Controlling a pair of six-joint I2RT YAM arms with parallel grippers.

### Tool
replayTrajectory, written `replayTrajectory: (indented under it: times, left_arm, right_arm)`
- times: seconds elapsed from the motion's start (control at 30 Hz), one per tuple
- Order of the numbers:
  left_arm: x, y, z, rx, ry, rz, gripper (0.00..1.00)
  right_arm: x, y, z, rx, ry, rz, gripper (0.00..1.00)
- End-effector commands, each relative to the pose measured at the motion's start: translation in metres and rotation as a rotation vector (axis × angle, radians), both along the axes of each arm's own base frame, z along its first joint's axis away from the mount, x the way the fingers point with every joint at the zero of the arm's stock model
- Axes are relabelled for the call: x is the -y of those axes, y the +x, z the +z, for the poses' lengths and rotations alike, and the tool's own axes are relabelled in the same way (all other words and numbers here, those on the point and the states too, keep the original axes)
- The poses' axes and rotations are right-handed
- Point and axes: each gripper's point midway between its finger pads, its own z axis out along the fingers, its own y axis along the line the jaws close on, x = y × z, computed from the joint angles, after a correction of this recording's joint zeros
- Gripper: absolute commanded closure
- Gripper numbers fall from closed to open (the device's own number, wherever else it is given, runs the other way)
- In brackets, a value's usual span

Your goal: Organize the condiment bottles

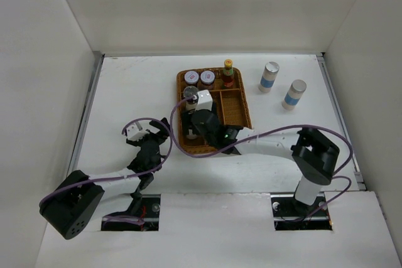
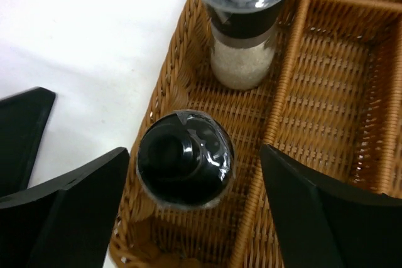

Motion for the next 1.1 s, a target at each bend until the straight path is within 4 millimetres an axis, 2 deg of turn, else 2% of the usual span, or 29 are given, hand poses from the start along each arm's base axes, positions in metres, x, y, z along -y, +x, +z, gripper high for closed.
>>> replayTrajectory:
  times: [0.0, 0.13, 0.23, 0.33, 0.5, 0.57, 0.67, 0.77, 1.0, 1.07]
  left_arm:
    - [0.003, 0.003, 0.011, 0.041, -0.044, -0.005, 0.00]
    - [0.006, 0.003, 0.010, 0.034, -0.041, -0.013, 0.00]
    - [0.007, 0.004, 0.010, 0.033, -0.041, -0.017, 0.00]
    - [0.008, 0.004, 0.008, 0.027, -0.039, -0.020, 0.00]
    - [0.009, 0.004, 0.007, 0.023, -0.037, -0.024, 0.00]
    - [0.010, 0.004, 0.009, 0.029, -0.042, -0.026, 0.00]
    - [0.008, 0.004, 0.009, 0.030, -0.041, -0.020, 0.00]
    - [0.008, 0.005, 0.005, 0.017, -0.032, -0.020, 0.00]
    - [0.010, 0.008, 0.001, 0.003, -0.023, -0.023, 0.00]
    - [0.012, 0.008, 0.001, 0.002, -0.024, -0.032, 0.00]
  right_arm:
    - [0.003, -0.003, 0.077, 0.101, 0.181, -0.001, 0.06]
    - [0.037, 0.006, 0.113, 0.136, 0.263, -0.029, 0.01]
    - [0.078, 0.027, 0.125, 0.163, 0.282, -0.114, 0.01]
    - [0.133, 0.064, 0.130, 0.196, 0.262, -0.258, 0.01]
    - [0.249, 0.133, 0.137, 0.254, 0.164, -0.564, 0.00]
    - [0.284, 0.153, 0.134, 0.250, 0.109, -0.642, 0.00]
    - [0.317, 0.173, 0.129, 0.221, 0.024, -0.704, 0.00]
    - [0.332, 0.193, 0.119, 0.180, -0.004, -0.713, 0.00]
    - [0.330, 0.236, 0.084, 0.072, -0.008, -0.632, 0.00]
    - [0.329, 0.241, 0.076, 0.048, -0.012, -0.622, 0.00]
